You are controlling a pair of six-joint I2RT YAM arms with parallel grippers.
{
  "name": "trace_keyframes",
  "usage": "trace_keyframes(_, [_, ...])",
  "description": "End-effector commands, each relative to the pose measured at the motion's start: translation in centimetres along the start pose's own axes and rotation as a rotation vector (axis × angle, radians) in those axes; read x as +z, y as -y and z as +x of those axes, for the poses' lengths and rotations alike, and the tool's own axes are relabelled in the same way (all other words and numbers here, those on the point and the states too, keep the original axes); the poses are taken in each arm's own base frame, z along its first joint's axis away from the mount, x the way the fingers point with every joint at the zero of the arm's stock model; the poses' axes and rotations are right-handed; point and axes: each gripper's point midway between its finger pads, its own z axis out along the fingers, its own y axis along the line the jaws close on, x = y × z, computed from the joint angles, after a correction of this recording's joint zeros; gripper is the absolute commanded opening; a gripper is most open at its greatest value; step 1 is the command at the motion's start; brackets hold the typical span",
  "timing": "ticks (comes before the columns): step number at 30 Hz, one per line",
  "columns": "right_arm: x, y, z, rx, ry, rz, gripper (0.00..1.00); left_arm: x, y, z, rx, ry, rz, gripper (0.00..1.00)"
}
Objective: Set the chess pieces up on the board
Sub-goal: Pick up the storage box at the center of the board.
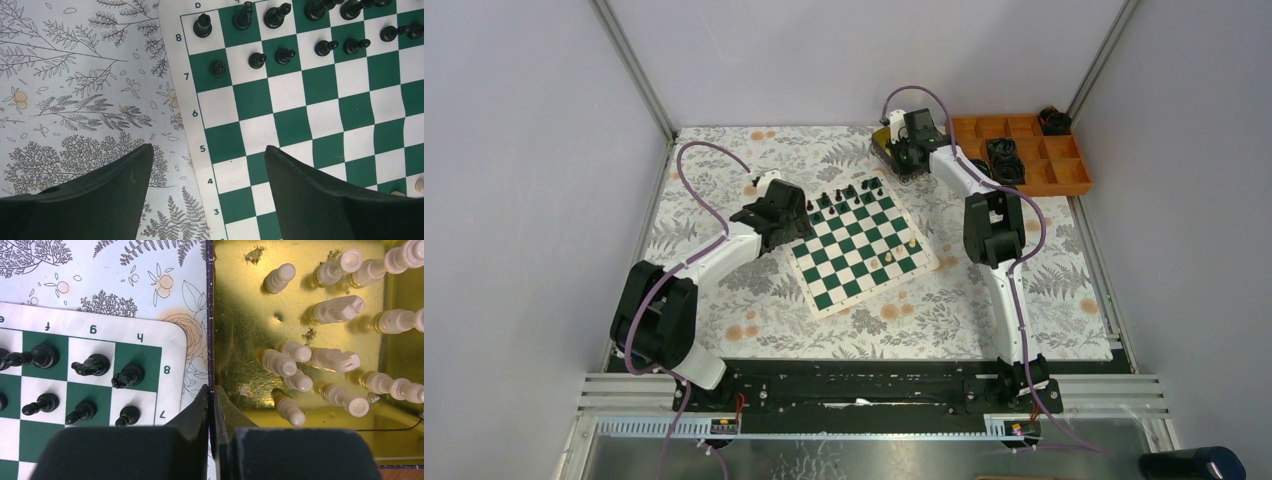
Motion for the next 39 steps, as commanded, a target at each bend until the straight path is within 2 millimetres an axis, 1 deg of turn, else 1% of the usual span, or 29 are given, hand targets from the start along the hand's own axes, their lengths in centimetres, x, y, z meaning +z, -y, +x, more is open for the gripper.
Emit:
trace_keyframes(1, [-1.7, 2.5, -4.7, -0.018, 0.134, 0.069, 0.0, 0.0, 0.9, -1.8, -0.011, 0.044, 0.024, 0.89])
trace_keyframes(7, [-2.8, 2.6, -6.2, -0.038, 0.175, 0.074, 0.0, 0.0, 0.9, -1.9, -0.013, 0.045, 0.025, 0.89])
trace_keyframes(16, [-5.0, 2.1, -8.8, -0.054, 0.238, 0.054, 0.0, -0.3, 0.8, -1.8, -0.022, 0.05, 0.031, 0.89])
trace_keyframes(21, [-6.2, 1.7, -9.9, -0.06, 0.259, 0.051, 0.0, -0.7, 0.7, -1.9, -0.028, 0.058, 0.036, 0.89])
trace_keyframes(30, [-8.1, 0.1, -11.4, -0.098, 0.285, 0.053, 0.0, -1.2, 0.6, -2.0, -0.029, 0.07, 0.048, 0.89])
trace_keyframes(39, [-10.1, -2.5, -12.6, -0.146, 0.29, 0.06, 0.0, -2.0, 0.2, -2.0, -0.02, 0.082, 0.059, 0.89])
